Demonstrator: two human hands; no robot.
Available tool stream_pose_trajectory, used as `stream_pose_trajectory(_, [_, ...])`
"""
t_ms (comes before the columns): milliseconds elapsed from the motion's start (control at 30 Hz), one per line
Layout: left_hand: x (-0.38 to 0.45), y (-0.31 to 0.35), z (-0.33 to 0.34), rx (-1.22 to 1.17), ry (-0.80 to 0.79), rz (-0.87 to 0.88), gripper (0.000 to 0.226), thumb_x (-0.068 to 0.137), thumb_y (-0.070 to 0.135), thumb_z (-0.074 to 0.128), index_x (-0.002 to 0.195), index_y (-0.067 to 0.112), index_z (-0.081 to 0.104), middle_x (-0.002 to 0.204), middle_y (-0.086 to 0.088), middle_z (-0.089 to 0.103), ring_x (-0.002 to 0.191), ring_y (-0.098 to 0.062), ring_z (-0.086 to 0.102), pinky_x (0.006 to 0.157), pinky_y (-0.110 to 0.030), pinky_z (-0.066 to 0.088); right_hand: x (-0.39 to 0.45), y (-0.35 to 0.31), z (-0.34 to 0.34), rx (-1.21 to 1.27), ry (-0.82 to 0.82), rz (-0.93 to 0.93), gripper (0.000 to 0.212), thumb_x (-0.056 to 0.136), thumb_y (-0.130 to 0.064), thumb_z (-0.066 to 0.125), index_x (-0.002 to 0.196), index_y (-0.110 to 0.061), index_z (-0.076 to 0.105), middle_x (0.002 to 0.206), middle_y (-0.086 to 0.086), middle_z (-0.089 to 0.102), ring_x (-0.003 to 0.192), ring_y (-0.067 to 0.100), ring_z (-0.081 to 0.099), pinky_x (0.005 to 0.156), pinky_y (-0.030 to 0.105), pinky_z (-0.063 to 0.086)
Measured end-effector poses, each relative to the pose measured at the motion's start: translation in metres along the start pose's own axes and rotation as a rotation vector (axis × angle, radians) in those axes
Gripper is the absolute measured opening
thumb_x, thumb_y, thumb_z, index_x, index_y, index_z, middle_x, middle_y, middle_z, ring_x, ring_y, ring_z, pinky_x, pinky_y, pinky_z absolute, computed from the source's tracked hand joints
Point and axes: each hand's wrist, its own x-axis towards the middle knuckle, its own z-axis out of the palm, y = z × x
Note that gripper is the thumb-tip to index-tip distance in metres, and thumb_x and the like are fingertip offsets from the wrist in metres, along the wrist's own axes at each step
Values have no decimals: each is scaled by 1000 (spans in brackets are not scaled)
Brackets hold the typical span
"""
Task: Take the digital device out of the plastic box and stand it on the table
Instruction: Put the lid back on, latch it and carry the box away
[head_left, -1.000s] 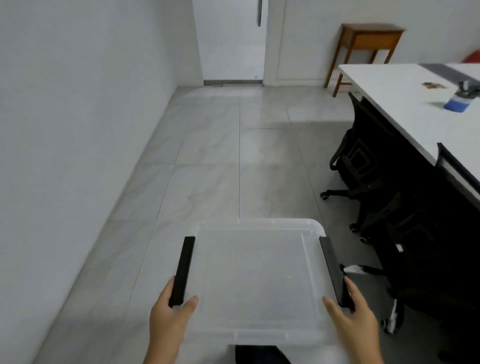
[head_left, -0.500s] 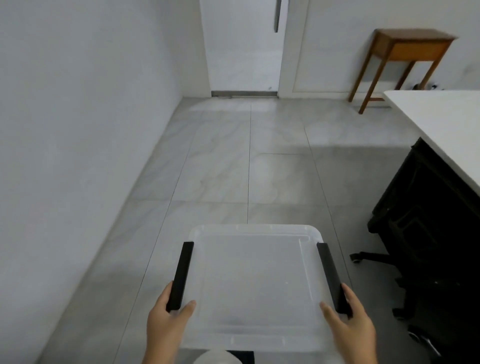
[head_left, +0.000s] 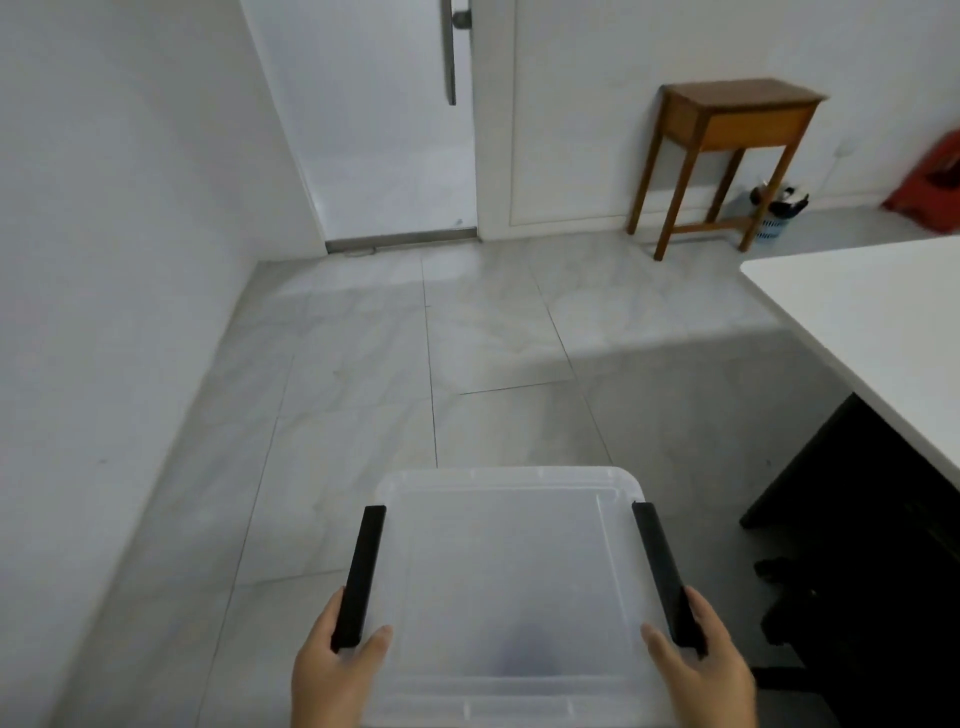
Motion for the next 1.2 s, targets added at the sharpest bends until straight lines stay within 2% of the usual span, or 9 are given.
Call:
stream_pose_trajectory(67, [44,40,37,9,-5,14,56,71,-7,66,124,2,49,111,-18,58,98,-26,50,95,-38,37,63,-34,12,12,-35,0,59,71,5,68,126,0,47,127,24,55,116,34,52,101,39,36])
stream_pose_trajectory(233, [143,127,119,8,-37,48,57,73,-3,66,127,5,47,121,-18,56,114,-33,50,99,-39,36,190,-106,38,25,-28,-14,59,73,3,68,127,-5,47,129,20,54,118,32,50,102,38,35])
stream_pose_trajectory(400, [240,185,199,22,-37,-12,58,68,-8,68,123,0,50,119,-22,58,108,-32,52,99,-38,35,299,-151,76,5,56,46,59,66,6,72,121,1,52,120,25,60,109,36,56,99,40,37])
stream_pose_trajectory(567, [372,256,295,63,-133,31,56,70,-5,67,124,3,51,117,-22,59,100,-29,53,96,-39,38,438,-210,122,19,111,82,59,71,3,69,126,-2,48,125,24,57,114,35,53,102,41,36])
stream_pose_trajectory(633, [419,295,328,75,-185,63,55,72,-3,66,124,5,50,116,-20,59,103,-30,53,94,-38,39,484,-241,136,36,134,86,59,73,1,68,128,-4,46,128,22,54,117,35,51,103,40,35])
stream_pose_trajectory(733, [487,352,385,110,-253,113,55,72,-2,66,124,6,50,105,-14,57,101,-29,52,92,-37,39,555,-286,150,60,194,103,60,74,-1,68,129,-6,45,129,21,54,117,35,50,103,41,35])
stream_pose_trajectory(833, [540,396,443,125,-327,150,56,70,-5,68,123,4,51,103,-13,58,102,-29,53,91,-35,38,615,-317,160,73,292,135,59,71,3,69,126,-3,47,125,24,56,114,36,53,101,41,36])
stream_pose_trajectory(1000, [617,457,558,175,-436,147,58,71,-4,68,125,3,48,120,-22,58,111,-34,53,96,-38,38,738,-339,168,110,397,244,61,69,3,72,125,-2,49,123,25,58,112,37,54,101,42,37])
stream_pose_trajectory(1200, [696,546,706,209,-474,195,56,72,-2,67,125,4,49,121,-21,58,111,-34,52,95,-39,39,915,-391,151,137,395,214,59,73,1,69,127,-4,46,127,23,55,114,35,53,99,41,38])
